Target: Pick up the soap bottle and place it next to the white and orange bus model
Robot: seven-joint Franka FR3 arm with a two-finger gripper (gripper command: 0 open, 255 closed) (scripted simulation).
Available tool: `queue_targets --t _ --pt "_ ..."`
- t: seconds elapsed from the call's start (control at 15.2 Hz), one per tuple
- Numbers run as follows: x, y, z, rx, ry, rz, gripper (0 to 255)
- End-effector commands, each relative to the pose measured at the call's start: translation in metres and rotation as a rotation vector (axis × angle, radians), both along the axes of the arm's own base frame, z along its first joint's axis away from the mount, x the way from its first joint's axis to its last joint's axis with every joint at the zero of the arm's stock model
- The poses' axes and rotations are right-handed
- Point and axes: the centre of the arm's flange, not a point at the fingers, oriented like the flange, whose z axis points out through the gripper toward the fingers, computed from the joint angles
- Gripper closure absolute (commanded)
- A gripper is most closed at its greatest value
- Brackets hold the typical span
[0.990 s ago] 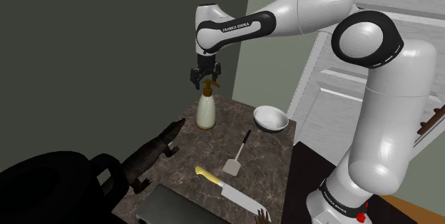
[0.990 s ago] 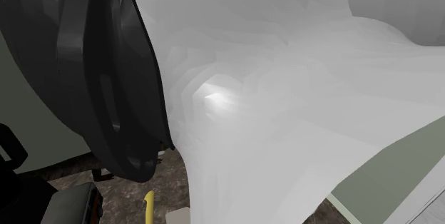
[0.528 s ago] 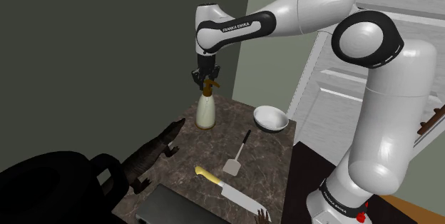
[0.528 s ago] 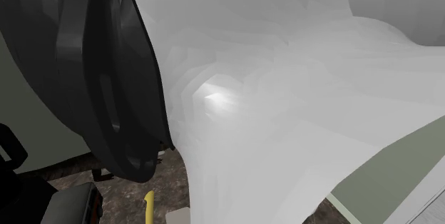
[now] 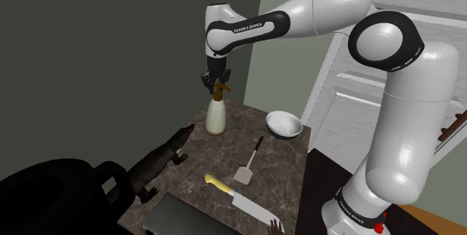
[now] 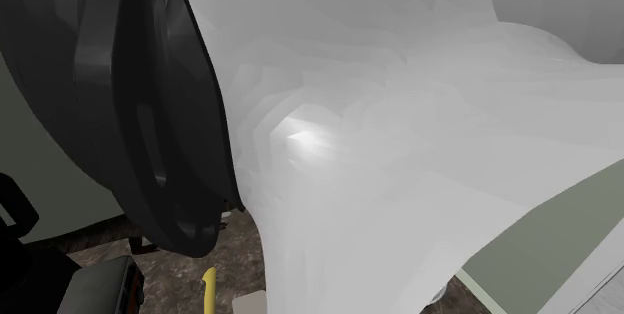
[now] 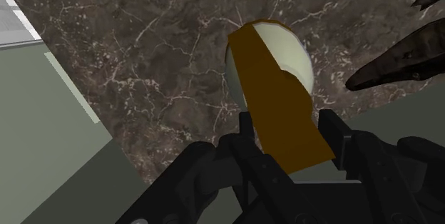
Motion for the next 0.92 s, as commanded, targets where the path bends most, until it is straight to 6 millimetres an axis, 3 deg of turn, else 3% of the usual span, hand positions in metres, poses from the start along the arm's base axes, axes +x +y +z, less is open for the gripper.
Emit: queue_targets --t 0.0,0.86 --pt "0.000 0.000 0.008 0.000 0.000 0.000 255" --pt "0.000 0.000 0.077 0.000 0.000 0.000 255"
